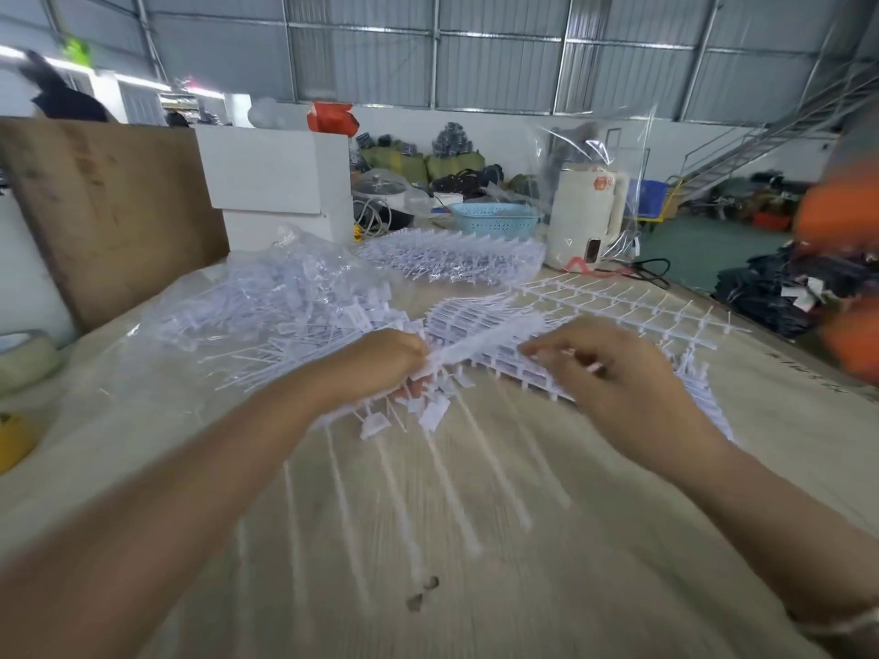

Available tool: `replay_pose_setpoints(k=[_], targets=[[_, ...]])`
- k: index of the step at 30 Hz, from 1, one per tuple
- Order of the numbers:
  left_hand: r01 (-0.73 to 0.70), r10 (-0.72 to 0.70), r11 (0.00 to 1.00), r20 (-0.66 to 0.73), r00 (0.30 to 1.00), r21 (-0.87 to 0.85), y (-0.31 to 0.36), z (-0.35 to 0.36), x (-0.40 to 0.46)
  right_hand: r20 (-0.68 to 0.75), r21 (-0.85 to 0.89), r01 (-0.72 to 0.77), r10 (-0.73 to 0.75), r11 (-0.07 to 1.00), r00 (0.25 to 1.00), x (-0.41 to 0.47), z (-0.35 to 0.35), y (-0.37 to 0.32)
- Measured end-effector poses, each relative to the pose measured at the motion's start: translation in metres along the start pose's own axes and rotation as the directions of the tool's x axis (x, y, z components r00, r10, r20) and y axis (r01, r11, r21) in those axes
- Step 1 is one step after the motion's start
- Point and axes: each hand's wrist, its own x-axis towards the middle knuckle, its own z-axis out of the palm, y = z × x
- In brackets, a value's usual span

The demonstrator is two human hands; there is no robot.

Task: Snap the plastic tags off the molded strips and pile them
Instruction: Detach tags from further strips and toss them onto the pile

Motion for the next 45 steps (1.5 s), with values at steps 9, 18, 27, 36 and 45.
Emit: replay_pose_setpoints(k=[9, 18, 27, 36, 45], targets=[[-0.1, 0.086, 0.94, 0.057, 0.995, 0.325, -0.033, -0.001, -0.03, 0.541, -0.092, -0.184, 0.204, 0.979, 0.816, 0.022, 0.028, 0.061], [-0.156, 0.171, 0.904, -0.002, 0.985, 0.397, -0.053, -0.004, -0.045, 0.704, 0.156, -0.037, -0.085, 0.987, 0.705, -0.005, 0.034, 0.08], [-0.341, 0.356, 0.729, 0.096, 0.929, 0.593, -0.035, 0.026, -0.03, 0.204, -0.143, 0.557, -0.526, 0.818, 0.825, -0.004, 0.064, 0.072], [-0.371, 0.363, 0.88, 0.084, 0.928, 0.296, -0.046, 0.024, -0.02, 0.196, -0.218, 0.578, -0.545, 0.786, 0.815, 0.02, 0.069, 0.058], [-0.376, 0.385, 0.876, 0.033, 0.922, 0.302, -0.062, 0.025, -0.024, 0.147, -0.307, 0.541, -0.522, 0.783, 0.84, 0.007, 0.083, 0.059]])
